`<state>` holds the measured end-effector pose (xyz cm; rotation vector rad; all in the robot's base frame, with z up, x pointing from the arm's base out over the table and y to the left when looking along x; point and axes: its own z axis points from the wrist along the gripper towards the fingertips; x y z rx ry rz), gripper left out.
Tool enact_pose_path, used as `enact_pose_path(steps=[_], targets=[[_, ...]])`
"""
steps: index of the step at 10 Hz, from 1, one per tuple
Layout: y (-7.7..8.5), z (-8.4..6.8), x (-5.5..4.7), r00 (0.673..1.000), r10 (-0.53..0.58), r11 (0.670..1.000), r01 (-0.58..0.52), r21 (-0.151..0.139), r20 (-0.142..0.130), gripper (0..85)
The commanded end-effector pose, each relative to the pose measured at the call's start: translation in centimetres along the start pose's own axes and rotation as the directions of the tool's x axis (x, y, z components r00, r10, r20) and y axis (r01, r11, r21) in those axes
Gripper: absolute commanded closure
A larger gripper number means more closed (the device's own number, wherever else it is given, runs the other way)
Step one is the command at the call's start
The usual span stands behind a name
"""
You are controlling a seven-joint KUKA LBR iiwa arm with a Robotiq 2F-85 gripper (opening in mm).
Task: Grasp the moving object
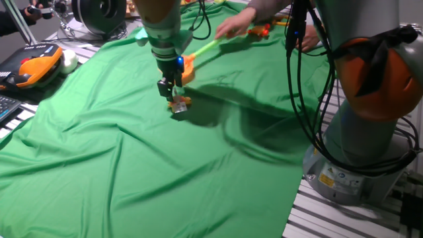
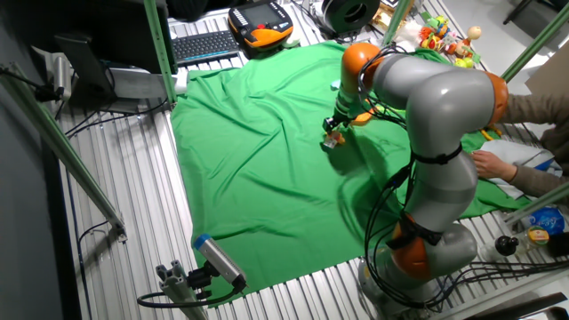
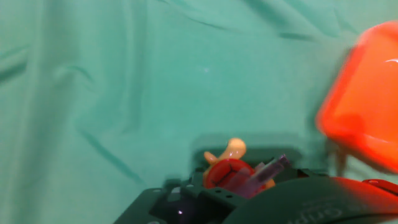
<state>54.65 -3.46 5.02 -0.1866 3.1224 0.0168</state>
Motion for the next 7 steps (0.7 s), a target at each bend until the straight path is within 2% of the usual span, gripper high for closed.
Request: enact_pose_path(steps=[1, 3, 4, 5, 6, 7], targets=[[0.0, 0.6, 0.1, 1.0, -0.004, 1.0, 0.004, -0.001, 0.011, 17.0], [0.4, 1.3, 0.8, 1.0, 0.003, 1.0, -0.002, -0.015, 0.02, 17.0], [0.9, 1.4, 1.2, 0.999, 0.004, 1.0, -0.004, -0.006, 0.036, 34.0], [1.1, 1.5, 1.3, 0.999, 0.0, 1.0, 0.001, -0.009, 0.038, 34.0], [1.2, 1.5, 1.3, 0.999, -0.018, 1.0, 0.019, -0.025, 0.04, 68.0], [1.3, 1.2, 1.1, 0.999, -0.037, 0.999, 0.037, -0.017, 0.034, 68.0]])
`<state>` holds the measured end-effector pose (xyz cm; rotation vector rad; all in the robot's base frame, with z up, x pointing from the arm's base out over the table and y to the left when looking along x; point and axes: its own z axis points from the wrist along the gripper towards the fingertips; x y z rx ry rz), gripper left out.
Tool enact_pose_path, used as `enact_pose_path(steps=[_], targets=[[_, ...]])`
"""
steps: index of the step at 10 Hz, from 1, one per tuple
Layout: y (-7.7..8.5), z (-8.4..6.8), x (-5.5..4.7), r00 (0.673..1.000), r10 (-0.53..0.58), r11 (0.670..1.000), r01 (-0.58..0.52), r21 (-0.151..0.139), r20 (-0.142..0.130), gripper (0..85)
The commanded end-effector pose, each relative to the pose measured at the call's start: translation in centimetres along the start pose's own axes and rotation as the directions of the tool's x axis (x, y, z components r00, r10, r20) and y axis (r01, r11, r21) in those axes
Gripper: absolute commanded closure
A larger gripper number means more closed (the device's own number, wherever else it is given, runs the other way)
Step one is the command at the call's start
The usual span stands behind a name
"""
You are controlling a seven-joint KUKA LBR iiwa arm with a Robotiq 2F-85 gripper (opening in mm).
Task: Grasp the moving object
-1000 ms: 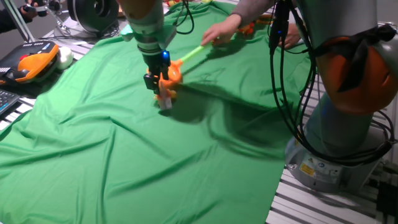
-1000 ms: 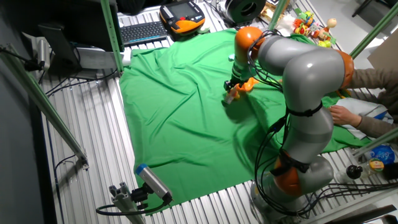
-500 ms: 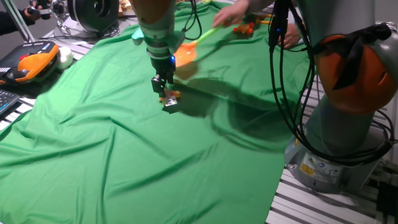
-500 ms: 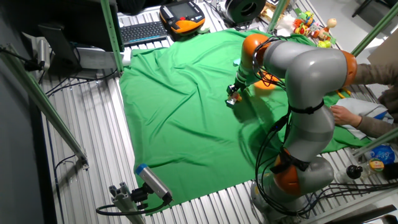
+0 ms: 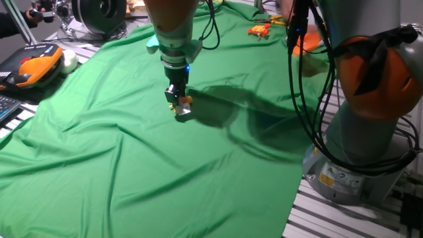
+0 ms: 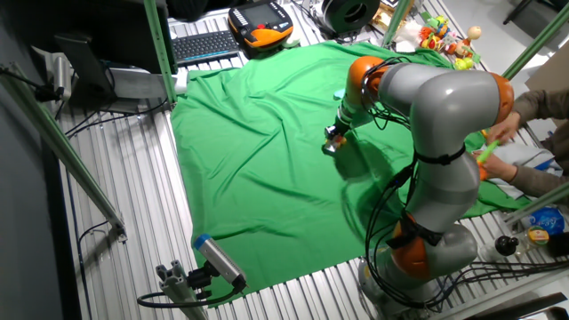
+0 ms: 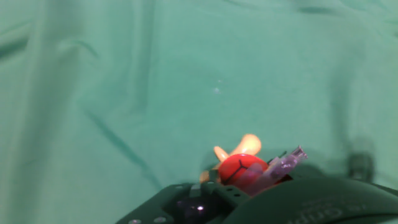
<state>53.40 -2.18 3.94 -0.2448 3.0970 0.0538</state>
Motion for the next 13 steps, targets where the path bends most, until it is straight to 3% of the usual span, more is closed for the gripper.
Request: enact_pose_path(steps=[1, 6, 11, 13], targets=[[0.1, -0.4, -0.3, 1.0, 0.0, 1.0, 0.0, -0.008, -0.013, 85.0], [1.5, -4.7, -1.0, 0.997, 0.019, 1.0, -0.02, -0.011, -0.08, 85.0], [2.6, -9.7, -0.3, 0.994, 0.041, 0.999, -0.041, -0.003, -0.099, 85.0], [2.8, -11.0, 0.1, 0.993, 0.062, 0.998, -0.065, -0.024, -0.101, 85.0]])
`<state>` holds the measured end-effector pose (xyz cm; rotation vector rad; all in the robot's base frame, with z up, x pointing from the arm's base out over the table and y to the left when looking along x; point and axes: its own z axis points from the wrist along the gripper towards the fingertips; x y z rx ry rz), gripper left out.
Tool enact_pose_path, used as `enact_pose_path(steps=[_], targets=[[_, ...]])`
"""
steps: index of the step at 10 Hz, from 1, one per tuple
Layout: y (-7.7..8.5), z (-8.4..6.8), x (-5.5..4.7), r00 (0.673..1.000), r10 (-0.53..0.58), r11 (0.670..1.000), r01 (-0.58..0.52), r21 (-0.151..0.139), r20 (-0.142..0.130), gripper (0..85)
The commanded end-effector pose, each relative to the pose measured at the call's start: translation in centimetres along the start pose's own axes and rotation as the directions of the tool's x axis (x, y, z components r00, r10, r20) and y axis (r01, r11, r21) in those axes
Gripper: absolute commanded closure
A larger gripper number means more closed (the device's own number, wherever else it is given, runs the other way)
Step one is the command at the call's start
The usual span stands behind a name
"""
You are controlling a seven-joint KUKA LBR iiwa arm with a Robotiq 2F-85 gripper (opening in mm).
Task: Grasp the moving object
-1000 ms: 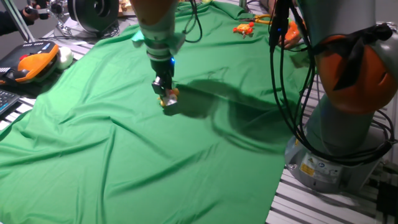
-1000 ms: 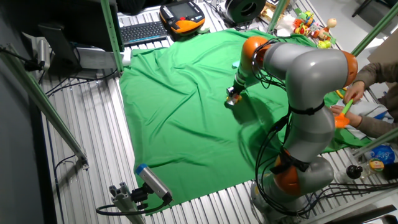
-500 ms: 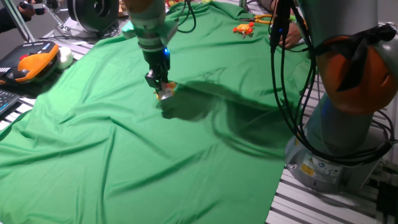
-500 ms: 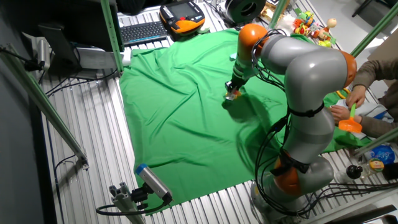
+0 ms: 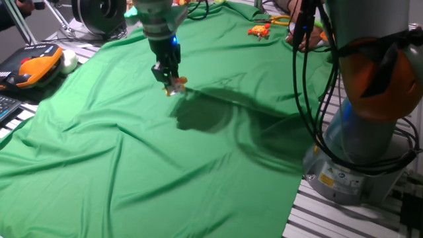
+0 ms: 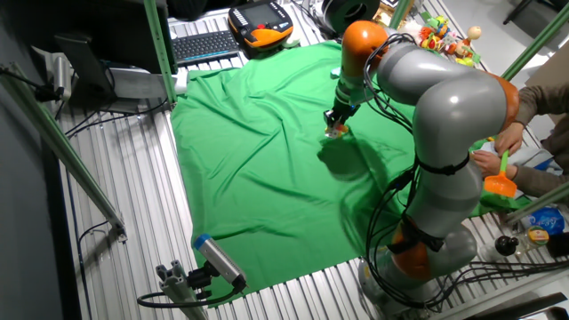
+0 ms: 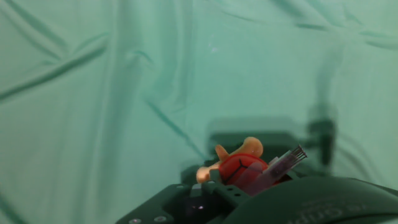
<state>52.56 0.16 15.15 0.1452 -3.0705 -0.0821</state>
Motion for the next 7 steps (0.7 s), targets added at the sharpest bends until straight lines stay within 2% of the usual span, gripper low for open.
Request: enact_pose_path(steps=[1, 4, 7], targets=[[0.2, -0.6, 0.1, 1.0, 0.007, 1.0, -0.007, 0.005, 0.004, 85.0], [1.0, -2.0, 0.8, 1.0, 0.025, 1.0, -0.025, -0.013, -0.016, 85.0], [1.8, -2.8, 1.4, 0.999, 0.038, 0.999, -0.038, 0.01, -0.014, 85.0]])
